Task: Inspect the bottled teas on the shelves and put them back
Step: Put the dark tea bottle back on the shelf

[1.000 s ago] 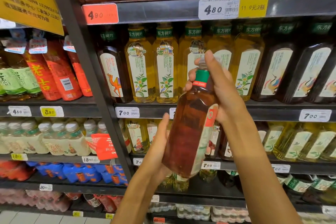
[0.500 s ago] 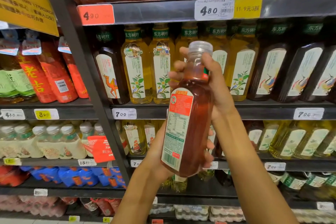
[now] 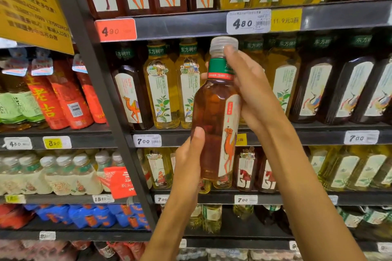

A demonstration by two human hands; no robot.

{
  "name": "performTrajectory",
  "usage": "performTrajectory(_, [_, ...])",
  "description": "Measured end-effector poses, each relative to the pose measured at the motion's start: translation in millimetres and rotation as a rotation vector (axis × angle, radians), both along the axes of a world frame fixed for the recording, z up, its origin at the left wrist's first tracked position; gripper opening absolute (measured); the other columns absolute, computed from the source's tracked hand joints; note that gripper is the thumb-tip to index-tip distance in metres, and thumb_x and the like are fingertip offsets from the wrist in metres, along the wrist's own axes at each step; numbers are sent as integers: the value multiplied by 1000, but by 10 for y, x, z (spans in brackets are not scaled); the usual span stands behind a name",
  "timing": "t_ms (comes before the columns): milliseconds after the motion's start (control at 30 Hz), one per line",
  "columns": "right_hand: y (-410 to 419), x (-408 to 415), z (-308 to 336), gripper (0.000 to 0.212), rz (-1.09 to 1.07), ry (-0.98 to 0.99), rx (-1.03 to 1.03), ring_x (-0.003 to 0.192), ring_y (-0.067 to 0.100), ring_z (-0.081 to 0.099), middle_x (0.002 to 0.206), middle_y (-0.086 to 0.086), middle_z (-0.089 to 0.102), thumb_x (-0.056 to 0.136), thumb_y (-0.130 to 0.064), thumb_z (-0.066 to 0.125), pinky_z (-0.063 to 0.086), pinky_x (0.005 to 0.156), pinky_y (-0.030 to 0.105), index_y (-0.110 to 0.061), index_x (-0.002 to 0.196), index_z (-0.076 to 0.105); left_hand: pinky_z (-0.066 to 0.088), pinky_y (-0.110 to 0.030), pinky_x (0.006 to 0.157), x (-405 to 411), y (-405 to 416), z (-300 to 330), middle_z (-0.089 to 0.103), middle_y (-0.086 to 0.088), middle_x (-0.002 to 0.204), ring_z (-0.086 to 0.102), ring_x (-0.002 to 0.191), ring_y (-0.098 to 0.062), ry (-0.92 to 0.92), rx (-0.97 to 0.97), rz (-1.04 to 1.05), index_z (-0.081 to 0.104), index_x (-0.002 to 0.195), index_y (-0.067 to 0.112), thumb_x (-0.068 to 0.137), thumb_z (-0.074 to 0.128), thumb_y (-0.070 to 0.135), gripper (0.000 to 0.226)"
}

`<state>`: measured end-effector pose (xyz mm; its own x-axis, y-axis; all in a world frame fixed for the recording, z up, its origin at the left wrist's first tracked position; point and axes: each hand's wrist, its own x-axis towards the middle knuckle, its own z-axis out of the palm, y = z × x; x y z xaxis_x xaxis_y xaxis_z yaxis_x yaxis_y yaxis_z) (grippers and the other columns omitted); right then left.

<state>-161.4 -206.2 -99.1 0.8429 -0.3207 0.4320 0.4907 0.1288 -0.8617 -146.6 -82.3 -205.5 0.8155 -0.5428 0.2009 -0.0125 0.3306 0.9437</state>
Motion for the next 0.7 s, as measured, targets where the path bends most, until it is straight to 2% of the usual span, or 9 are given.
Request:
performTrajectory(100, [-13,22,-44,45,135,-37,58,76,18,70,87,8,70,86,-38,56,58,68,31,-9,119,49,58,-32,82,-2,29,-12,71,6,113,67,105,-13,141,-44,-156,68,106,43,63,58,77,56])
performTrajectory(167, [-24,53,-49,38,180,-92,92,72,18,68,87,8,68,87,-35,56,57,64,31,-9,114,49,59,-29,78,29,20,-14,72,5,112,68,104,-13,144,-33,-193,66,110,41,58,54,75,63])
performTrajectory(200, [-32,65,-36,35,184,-121,116,70,18,67,86,8,67,88,-34,56,56,61,30,-9,112,50,59,-27,74,52,4,16,73,6,109,69,101,-13,121,-29,-193,69,104,42,58,52,75,60])
performTrajectory(267, [-29,70,53,35,161,-167,142,68,17,67,83,7,67,86,-34,57,56,58,30,-9,110,50,57,-22,67,118,-33,129,76,6,98,72,90,-11,26,-31,-136,75,91,41,60,50,71,49])
performTrajectory(367, [-23,85,312,37,14,-222,78,67,16,68,82,4,69,83,-37,59,56,57,28,-12,110,51,55,-17,60,248,-70,391,76,3,86,73,76,-11,-154,-51,35,70,94,25,66,52,71,56])
performTrajectory(433, [-37,121,521,30,-73,-268,23,67,15,68,81,2,70,90,-35,56,55,57,27,-12,110,50,53,-13,63,317,-81,583,75,7,90,72,80,-7,-314,-60,74,65,101,28,75,53,74,54])
performTrajectory(533, [-51,186,878,25,-119,-332,-46,68,15,68,81,2,70,97,-30,51,56,61,31,-10,113,48,53,-13,70,423,-108,879,71,15,104,68,95,-4,-511,-39,87,57,112,37,73,60,59,45])
performTrajectory(700, [-111,266,1430,25,-255,-482,-270,77,16,69,96,8,67,100,-24,47,56,70,31,-8,120,46,50,-9,79,649,-279,1347,66,22,109,61,103,6,-729,-46,244,48,123,37,77,68,51,52])
